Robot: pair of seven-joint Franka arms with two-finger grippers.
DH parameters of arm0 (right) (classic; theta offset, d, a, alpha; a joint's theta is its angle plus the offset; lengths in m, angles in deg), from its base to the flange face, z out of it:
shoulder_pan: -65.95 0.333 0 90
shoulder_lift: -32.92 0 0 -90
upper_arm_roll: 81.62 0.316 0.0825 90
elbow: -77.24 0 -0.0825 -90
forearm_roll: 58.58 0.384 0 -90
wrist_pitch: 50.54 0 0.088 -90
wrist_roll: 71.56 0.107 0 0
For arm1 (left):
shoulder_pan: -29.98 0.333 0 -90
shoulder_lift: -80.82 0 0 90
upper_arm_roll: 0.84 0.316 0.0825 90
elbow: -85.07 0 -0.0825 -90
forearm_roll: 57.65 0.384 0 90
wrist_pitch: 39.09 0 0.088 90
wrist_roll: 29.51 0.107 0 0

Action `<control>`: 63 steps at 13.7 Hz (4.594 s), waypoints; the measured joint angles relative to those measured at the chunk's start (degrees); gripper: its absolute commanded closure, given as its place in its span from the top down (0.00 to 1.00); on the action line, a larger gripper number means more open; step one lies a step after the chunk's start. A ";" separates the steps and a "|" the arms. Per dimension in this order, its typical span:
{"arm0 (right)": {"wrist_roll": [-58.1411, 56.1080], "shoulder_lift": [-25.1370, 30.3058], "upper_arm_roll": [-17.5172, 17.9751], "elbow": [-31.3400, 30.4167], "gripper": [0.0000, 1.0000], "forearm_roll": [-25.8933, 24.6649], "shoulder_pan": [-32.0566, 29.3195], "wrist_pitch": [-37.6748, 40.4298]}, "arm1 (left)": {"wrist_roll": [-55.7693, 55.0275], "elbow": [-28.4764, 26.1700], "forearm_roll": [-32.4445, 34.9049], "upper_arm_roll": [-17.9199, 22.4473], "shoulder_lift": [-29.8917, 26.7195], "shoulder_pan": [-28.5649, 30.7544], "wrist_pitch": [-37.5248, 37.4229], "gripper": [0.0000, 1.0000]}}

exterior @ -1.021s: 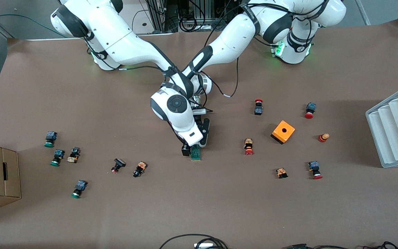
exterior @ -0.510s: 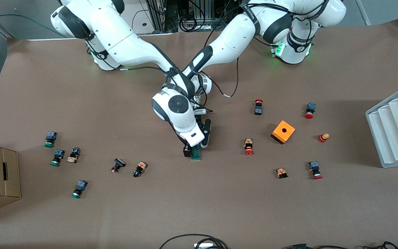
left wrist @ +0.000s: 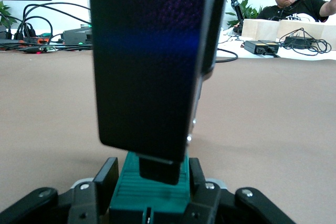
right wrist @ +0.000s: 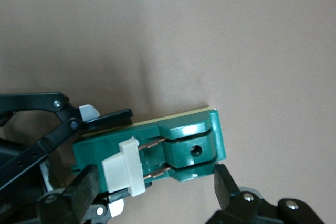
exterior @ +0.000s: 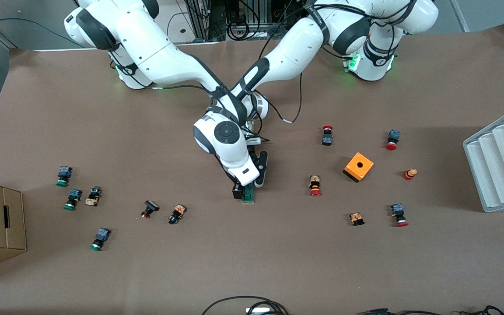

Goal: Close load switch with both arms
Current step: 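Push the white slider along the pins with the right gripper, then keep pushing the white slider to the switch end with the right gripper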

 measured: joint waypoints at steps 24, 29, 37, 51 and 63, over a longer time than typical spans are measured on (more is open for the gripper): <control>0.20 -0.04 -0.80 0.70 0.73 0.00 0.66 -0.31 | 0.00 0.00 0.00 0.00 0.00 -0.01 0.00 0.62; 0.28 -0.04 -1.27 1.53 0.73 0.01 0.65 -0.69 | 0.00 0.00 0.00 0.00 0.00 -0.01 0.00 0.62; 1.37 -0.04 -1.85 2.27 0.71 0.01 0.60 -0.81 | 0.00 0.00 0.00 0.00 0.00 -0.01 0.00 0.62; 3.16 -0.02 -1.99 2.62 0.67 0.03 0.60 -1.01 | 0.00 0.00 0.00 0.00 0.00 -0.01 0.00 0.62; 4.94 -0.04 -2.60 4.01 0.66 0.03 0.57 -2.17 | -0.01 0.00 0.00 0.00 0.00 0.00 0.00 0.62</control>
